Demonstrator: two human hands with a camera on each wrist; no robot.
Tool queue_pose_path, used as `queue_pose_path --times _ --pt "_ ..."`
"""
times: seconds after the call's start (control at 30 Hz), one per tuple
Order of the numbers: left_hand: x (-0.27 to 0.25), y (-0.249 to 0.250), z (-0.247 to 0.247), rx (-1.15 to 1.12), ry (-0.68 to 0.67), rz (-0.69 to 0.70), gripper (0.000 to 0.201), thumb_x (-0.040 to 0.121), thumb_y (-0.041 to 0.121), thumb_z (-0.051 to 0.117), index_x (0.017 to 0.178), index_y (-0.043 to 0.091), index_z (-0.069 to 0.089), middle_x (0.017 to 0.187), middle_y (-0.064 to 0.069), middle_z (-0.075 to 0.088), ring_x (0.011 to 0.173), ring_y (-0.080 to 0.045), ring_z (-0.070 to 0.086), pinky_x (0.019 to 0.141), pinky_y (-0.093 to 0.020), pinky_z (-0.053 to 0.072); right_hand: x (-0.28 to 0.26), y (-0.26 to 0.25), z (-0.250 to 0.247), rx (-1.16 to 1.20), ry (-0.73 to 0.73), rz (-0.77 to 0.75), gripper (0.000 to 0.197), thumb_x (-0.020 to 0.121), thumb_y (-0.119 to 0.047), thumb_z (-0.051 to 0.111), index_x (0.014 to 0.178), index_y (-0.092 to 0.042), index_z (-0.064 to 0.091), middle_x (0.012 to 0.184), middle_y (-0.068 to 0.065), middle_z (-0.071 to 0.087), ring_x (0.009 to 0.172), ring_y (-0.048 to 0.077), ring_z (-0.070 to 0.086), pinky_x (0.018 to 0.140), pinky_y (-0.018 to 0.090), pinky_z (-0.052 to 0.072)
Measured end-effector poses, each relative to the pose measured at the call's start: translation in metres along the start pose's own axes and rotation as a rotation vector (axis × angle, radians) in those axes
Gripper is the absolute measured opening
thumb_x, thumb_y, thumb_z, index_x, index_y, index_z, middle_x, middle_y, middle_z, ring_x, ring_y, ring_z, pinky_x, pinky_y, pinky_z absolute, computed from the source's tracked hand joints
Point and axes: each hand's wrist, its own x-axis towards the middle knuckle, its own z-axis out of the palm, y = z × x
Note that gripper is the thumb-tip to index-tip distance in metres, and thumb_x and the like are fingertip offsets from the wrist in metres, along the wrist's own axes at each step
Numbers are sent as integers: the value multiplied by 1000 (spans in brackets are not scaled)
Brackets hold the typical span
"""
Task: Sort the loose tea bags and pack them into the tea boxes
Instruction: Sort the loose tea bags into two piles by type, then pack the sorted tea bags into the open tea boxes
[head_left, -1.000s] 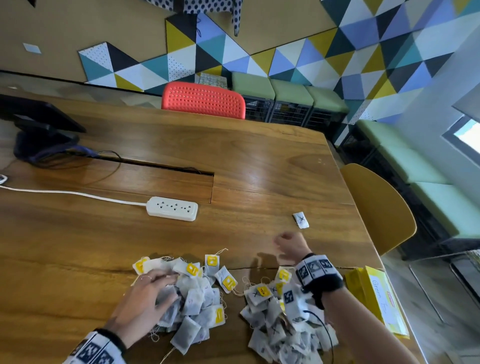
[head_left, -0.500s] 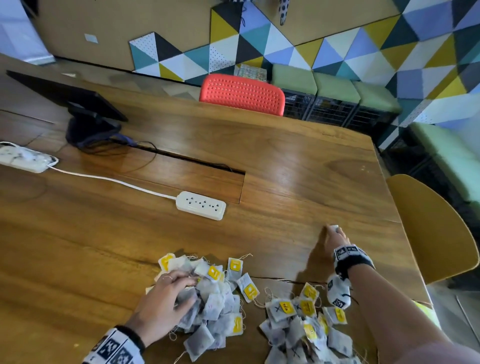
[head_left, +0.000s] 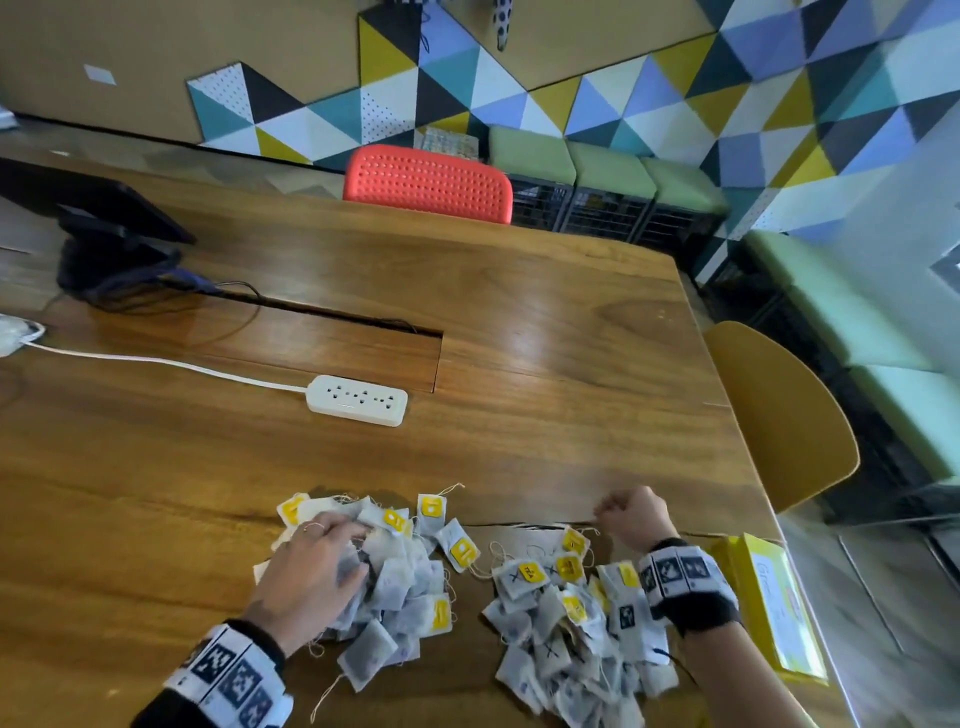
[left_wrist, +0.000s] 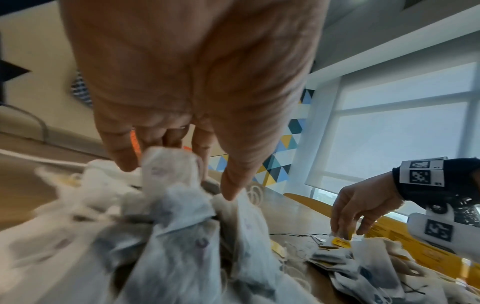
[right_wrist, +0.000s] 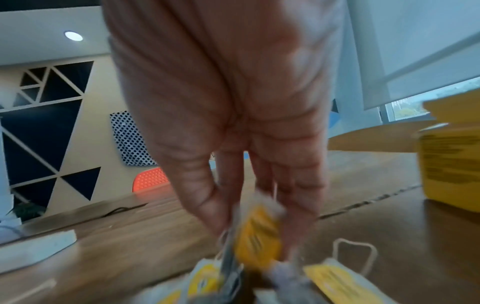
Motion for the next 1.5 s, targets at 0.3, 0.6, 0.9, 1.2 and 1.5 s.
queue_pose_path --times 0.3,0.6,0.9,1.2,1.5 --pt "18 57 21 205 69 288 39 84 29 64 122 23 59 138 1 47 124 -21 47 100 -37 41 -79 8 62 -231 23 -246 39 96 -35 48 135 -35 50 156 -1 23 142 25 22 113 45 27" --pt "46 72 53 691 -393 349 73 87 61 48 149 36 18 161 -3 6 147 -36 -2 112 -67 -2 -100 -2 106 -392 -211 -224 71 85 -35 64 141 -51 23 158 -1 -15 142 43 -20 104 76 15" --pt "32 47 41 679 -343 240 58 90 56 44 142 31 35 158 -2 19 145 -29 16 109 -69 4 -106 20 90 -432 -146 -220 60 86 -45 61 138 -50 32 157 -2 7 143 37 9 104 72 19" --pt "74 44 31 593 -458 149 85 84 71 41 152 36 5 161 -2 -11 148 -30 -6 116 -58 2 -65 25 57 -279 -153 32 68 83 -63 56 144 -41 32 157 8 11 141 45 12 109 56 30" --pt "55 19 36 484 -415 153 75 93 59 38 153 27 8 162 -1 -4 148 -23 -1 116 -45 18 -70 43 35 -102 12 12 66 90 -48 55 148 -26 32 147 9 37 135 26 36 105 40 37"
